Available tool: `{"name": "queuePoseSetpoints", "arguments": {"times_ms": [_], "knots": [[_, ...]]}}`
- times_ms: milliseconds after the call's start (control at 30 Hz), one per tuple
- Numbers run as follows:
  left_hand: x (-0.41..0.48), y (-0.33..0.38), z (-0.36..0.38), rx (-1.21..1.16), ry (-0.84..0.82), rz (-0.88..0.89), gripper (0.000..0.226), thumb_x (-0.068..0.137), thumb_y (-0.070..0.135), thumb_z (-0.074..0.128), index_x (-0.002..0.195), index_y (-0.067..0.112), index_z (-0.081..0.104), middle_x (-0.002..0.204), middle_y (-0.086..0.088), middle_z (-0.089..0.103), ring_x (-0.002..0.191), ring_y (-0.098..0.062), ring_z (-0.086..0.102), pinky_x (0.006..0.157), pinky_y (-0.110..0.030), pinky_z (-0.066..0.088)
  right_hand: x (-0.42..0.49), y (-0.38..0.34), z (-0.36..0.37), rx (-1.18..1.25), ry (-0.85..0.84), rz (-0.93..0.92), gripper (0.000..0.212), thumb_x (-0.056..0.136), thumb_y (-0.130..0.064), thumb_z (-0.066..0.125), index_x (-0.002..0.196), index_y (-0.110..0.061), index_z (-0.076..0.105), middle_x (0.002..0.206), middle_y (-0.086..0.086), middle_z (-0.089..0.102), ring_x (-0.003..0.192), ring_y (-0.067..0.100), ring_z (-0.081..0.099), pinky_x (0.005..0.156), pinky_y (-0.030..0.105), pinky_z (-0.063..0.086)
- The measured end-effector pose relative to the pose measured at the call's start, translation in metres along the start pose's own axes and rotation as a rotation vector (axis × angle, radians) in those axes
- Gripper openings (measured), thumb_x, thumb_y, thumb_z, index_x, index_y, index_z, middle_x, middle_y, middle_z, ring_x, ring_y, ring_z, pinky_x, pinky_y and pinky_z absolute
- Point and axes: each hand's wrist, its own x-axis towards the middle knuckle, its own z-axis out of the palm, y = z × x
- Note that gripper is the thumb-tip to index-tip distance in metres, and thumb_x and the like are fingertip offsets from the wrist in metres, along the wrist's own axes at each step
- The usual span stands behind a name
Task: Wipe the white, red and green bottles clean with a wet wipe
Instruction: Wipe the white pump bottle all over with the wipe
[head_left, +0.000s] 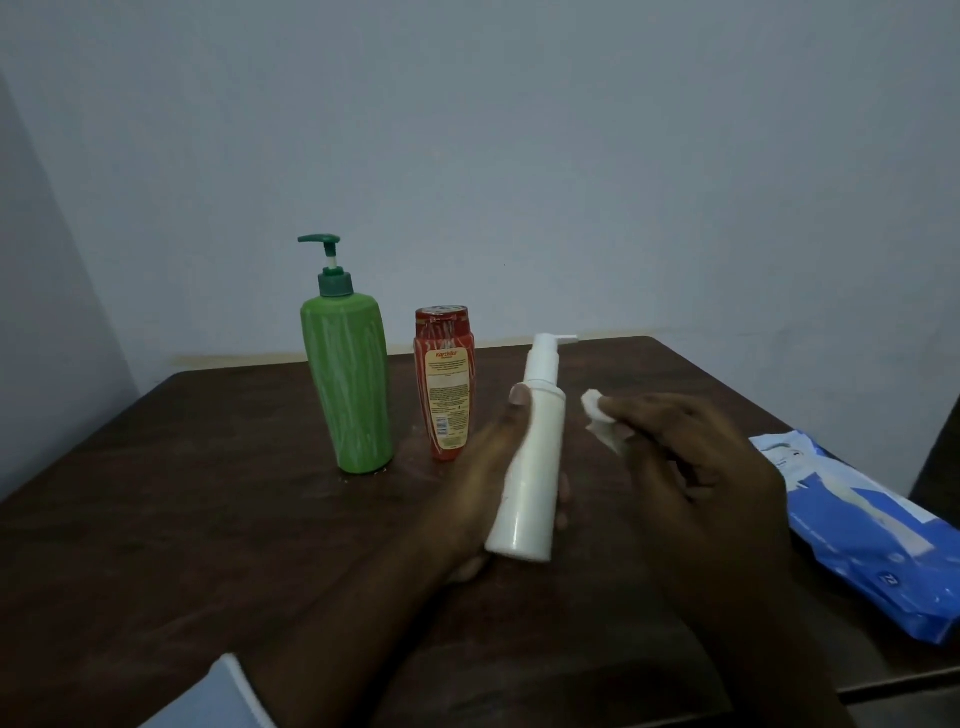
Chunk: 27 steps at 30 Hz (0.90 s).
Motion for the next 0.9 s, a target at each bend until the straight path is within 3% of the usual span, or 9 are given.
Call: {"name": "queuePoseSetpoints", "arguments": {"times_ms": [100,267,400,500,567,600,667,767,900], "knots": [[-0.003,0.001,0.004,-0.152,-0.085,-0.113,0.073,0.086,0.068,0.055,0.12,0.005,0.063,0.078,-0.013,0.065,0.062,-0.023,0.066,0.056,-0.032,0.056,-0.005,0.006,0.009,-0.086,0.046,0.018,0.027,0.088,-0.009,0.053,0.111,-0.013,0.067,0.108,0.002,0.064,0.095,-0.002,0.054,0.085,0.004,0.038],[-0.003,-0.004,0.013,-0.183,-0.031,-0.07,0.059,0.089,0.053,0.054,0.124,0.008,0.067,0.078,-0.011,0.068,0.061,-0.021,0.063,0.054,-0.029,0.054,-0.011,0.004,0.022,-0.138,-0.083,-0.072,0.036,0.086,-0.023,0.049,0.111,-0.008,0.069,0.107,0.009,0.063,0.096,0.016,0.058,0.087,0.013,0.04],[-0.001,0.0,0.005,-0.273,-0.024,-0.1,0.054,0.084,0.054,0.058,0.117,0.012,0.07,0.081,-0.008,0.07,0.069,-0.021,0.063,0.064,-0.032,0.053,-0.008,-0.009,0.017,-0.091,-0.344,-0.157,0.036,0.085,-0.03,0.048,0.103,-0.013,0.074,0.094,0.003,0.063,0.088,0.011,0.055,0.077,0.014,0.04],[0.001,-0.002,0.003,-0.319,-0.008,-0.112,0.048,0.083,0.052,0.064,0.104,0.011,0.075,0.084,-0.012,0.068,0.073,-0.023,0.064,0.071,-0.036,0.051,-0.009,-0.018,0.006,-0.149,-0.662,-0.214,0.032,0.084,-0.037,0.047,0.1,-0.03,0.073,0.09,-0.011,0.061,0.082,0.001,0.054,0.068,0.004,0.035],[0.003,-0.003,0.005,-0.334,0.0,-0.104,0.048,0.082,0.051,0.068,0.104,0.01,0.076,0.087,-0.015,0.068,0.074,-0.025,0.066,0.074,-0.039,0.051,-0.006,-0.022,-0.005,-0.121,-0.763,-0.2,0.029,0.083,-0.042,0.049,0.1,-0.036,0.072,0.094,-0.017,0.061,0.085,-0.002,0.057,0.068,0.0,0.036],[0.004,-0.004,0.005,-0.33,-0.002,-0.099,0.051,0.082,0.052,0.068,0.109,0.009,0.074,0.088,-0.015,0.068,0.075,-0.025,0.066,0.075,-0.039,0.051,-0.004,-0.021,-0.01,-0.067,-0.731,-0.177,0.029,0.082,-0.041,0.05,0.101,-0.036,0.072,0.097,-0.018,0.062,0.088,-0.002,0.058,0.069,0.002,0.04],[0.005,-0.003,0.005,-0.296,-0.035,-0.103,0.057,0.082,0.055,0.067,0.116,0.009,0.069,0.088,-0.014,0.068,0.074,-0.026,0.066,0.073,-0.04,0.051,0.0,-0.018,-0.017,0.014,-0.499,-0.122,0.027,0.085,-0.032,0.053,0.105,-0.031,0.071,0.101,-0.015,0.062,0.09,-0.002,0.059,0.075,0.006,0.043],[0.0,-0.002,0.004,-0.214,-0.135,-0.087,0.059,0.087,0.058,0.062,0.118,0.008,0.067,0.087,-0.016,0.067,0.067,-0.03,0.065,0.065,-0.037,0.052,0.002,-0.01,-0.013,-0.147,-0.133,-0.092,0.025,0.088,-0.019,0.056,0.108,-0.014,0.07,0.103,-0.001,0.062,0.087,-0.001,0.055,0.079,0.005,0.039],[-0.002,-0.005,0.007,-0.228,-0.13,-0.063,0.057,0.095,0.058,0.051,0.129,0.017,0.069,0.094,-0.012,0.069,0.077,-0.025,0.065,0.069,-0.038,0.054,-0.005,-0.009,0.01,-0.184,-0.229,-0.029,0.039,0.086,-0.029,0.05,0.112,-0.007,0.068,0.104,0.007,0.061,0.089,0.013,0.059,0.081,0.021,0.047]]}}
